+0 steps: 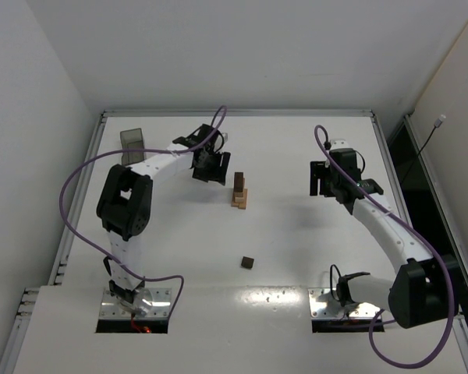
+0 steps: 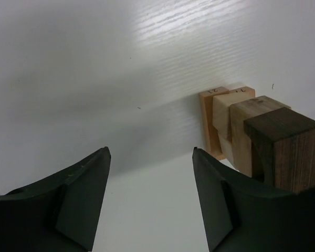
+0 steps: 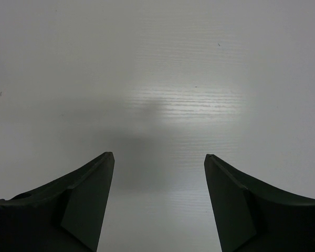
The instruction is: Build the wood block tower
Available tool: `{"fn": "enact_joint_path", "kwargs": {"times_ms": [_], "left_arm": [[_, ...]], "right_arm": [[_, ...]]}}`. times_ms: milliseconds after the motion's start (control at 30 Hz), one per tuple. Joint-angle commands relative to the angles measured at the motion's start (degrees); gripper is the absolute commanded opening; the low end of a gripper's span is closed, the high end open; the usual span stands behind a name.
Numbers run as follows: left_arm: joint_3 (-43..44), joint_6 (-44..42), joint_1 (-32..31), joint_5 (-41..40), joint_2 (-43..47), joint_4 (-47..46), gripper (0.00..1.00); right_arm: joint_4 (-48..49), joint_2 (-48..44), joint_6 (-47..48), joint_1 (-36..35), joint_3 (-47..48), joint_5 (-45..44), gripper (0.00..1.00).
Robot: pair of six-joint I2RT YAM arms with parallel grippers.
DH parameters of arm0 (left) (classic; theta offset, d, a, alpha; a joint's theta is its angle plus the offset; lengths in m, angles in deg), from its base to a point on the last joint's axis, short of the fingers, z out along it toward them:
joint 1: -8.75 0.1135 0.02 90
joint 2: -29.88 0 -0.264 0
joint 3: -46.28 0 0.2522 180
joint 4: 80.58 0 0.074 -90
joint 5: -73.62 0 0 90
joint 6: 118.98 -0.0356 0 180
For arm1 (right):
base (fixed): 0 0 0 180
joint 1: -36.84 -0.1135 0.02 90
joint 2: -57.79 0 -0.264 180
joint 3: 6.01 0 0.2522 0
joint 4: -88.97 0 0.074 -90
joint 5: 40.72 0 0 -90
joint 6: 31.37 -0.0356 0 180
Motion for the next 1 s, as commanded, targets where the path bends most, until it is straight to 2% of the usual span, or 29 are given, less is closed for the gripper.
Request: {"fn": "enact_joint_path", "kwargs": {"times_ms": [0, 133, 400, 767, 967], "left_arm": [[-1.8, 0.7, -0.5, -0.2, 4.3, -0.9, 0.57], [-2.3, 0.7, -0.5, 1.1, 4.8, -0.9, 0.55], [-1.2, -0.4, -2.9, 2.3, 4.8, -0.9, 0.7], [-0.1, -0.4, -4.1, 2.3, 4.8, -0.9, 0.71], [0.4, -0.4, -4.1, -0.7, 4.3, -0.9, 0.71]], "right_arm": [[1.3, 0.1, -1.0, 0.4, 0.0, 0.7, 0.66], [1.3, 0.1, -1.0, 0.4, 0.0, 0.7, 0.66], [1.3, 0.1, -1.0, 0.4, 0.0, 1.2, 0.66], [1.3, 0.1, -1.6, 0.9, -0.5, 1.7, 0.66], [1.3, 0.1, -1.6, 0.9, -0.5, 2.2, 0.66]]}}
